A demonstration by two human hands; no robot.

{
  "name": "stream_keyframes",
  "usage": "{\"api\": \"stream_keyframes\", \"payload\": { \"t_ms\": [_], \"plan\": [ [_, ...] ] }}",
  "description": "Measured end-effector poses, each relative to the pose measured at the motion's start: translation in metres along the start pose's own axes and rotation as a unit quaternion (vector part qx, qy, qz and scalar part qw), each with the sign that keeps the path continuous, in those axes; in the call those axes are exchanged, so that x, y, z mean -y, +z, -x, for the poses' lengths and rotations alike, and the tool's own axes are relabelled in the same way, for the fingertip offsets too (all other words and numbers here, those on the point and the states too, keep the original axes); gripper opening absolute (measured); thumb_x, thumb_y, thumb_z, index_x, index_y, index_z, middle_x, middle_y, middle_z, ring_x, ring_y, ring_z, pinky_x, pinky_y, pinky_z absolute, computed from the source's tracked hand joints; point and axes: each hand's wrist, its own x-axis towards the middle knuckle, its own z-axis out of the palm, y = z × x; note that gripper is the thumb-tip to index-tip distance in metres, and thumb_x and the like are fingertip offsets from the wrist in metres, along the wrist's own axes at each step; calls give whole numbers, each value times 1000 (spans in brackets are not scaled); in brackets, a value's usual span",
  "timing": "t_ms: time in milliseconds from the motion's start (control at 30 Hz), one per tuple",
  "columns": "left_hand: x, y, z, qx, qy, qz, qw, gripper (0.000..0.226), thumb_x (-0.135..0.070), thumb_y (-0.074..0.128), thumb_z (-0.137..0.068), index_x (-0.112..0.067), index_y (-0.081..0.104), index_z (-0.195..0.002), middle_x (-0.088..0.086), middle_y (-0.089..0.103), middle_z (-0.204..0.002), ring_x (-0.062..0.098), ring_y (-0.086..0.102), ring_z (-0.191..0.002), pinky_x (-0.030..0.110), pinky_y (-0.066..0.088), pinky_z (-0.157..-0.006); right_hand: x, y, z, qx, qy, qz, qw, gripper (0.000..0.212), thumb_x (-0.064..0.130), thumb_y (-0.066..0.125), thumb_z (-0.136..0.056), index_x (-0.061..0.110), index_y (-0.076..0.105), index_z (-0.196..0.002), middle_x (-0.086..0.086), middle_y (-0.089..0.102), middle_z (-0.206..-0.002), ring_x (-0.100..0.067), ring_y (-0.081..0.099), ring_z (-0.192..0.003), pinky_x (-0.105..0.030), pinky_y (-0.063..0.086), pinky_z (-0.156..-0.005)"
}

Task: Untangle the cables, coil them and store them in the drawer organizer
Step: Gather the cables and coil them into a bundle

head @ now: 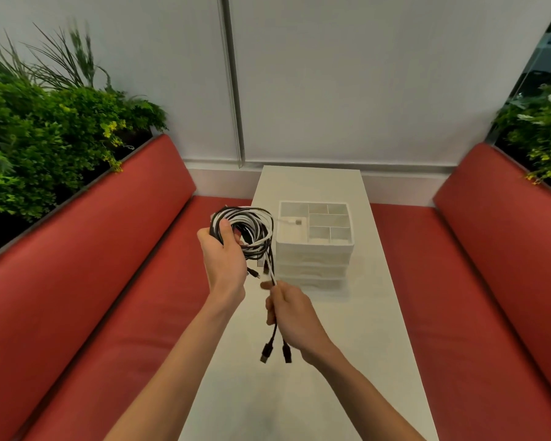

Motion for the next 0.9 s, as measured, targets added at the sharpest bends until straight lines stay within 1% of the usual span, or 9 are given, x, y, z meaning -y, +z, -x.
{"api": "stream_keyframes", "payload": {
  "t_ms": [67,167,333,467,567,633,733,800,900],
  "plan": [
    [-1,-1,-1,-4,10,5,1000,25,-36,46,-113,-12,46,-107,-6,56,-81,2,52,-64,29,45,-71,-7,2,3,14,-51,139,989,28,14,33,-112,18,58,-124,-1,61,-88,-19,57,-72,-32,48,-64],
    [0,-1,1,3,14,-13,1000,28,-36,45,-113,-8,46,-114,-7,57,-82,-4,52,-59,28,46,-69,-5,6,12,7,-91,388,917,30,-2,42,-101,14,43,-126,-10,59,-114,-33,49,-84,-43,42,-69],
    [1,-5,4,15,24,-60,998,26,-33,47,-113,-9,43,-123,-7,61,-86,-9,58,-62,28,46,-65,23,6,36,35,-173,514,840,50,-12,51,-94,3,38,-140,-19,49,-126,-35,52,-101,-43,35,-72],
    [1,-14,0,57,65,-130,988,23,-33,48,-112,-15,39,-125,-14,62,-92,-15,59,-71,14,45,-65,47,-8,48,68,-208,556,802,44,-4,42,-102,5,36,-145,-18,41,-131,-37,41,-70,-45,26,-55],
    [8,-20,-4,135,77,-142,978,27,-34,56,-109,-17,42,-125,-16,65,-101,-10,64,-85,26,50,-80,64,-28,36,80,-273,581,763,47,7,39,-108,16,34,-153,-12,40,-135,-43,58,-84,-42,31,-55],
    [13,-24,-8,206,57,-117,970,27,-35,61,-107,-18,46,-122,-8,66,-95,5,65,-82,34,54,-80,66,-39,22,80,-332,572,746,50,10,43,-107,27,36,-153,-6,44,-129,-33,62,-98,-41,36,-58],
    [13,-30,-8,302,-20,-44,952,32,-35,64,-106,-12,48,-121,1,63,-92,14,62,-81,31,54,-67,59,-48,4,63,-397,537,741,42,10,51,-102,30,47,-139,0,50,-120,-24,53,-92,-38,34,-58],
    [12,-32,-7,329,-59,-12,942,32,-32,65,-106,-9,49,-121,1,63,-93,15,61,-85,31,54,-70,51,-49,-5,50,-436,515,737,29,12,54,-103,25,52,-129,2,52,-114,-20,41,-86,-37,39,-66],
    [8,-34,-6,347,-81,9,934,13,-20,62,-107,-13,54,-113,-1,64,-93,13,59,-88,30,51,-76,47,-49,-14,54,-457,435,774,10,25,44,-115,19,52,-117,3,53,-110,-18,41,-89,-39,46,-78]
  ]
}}
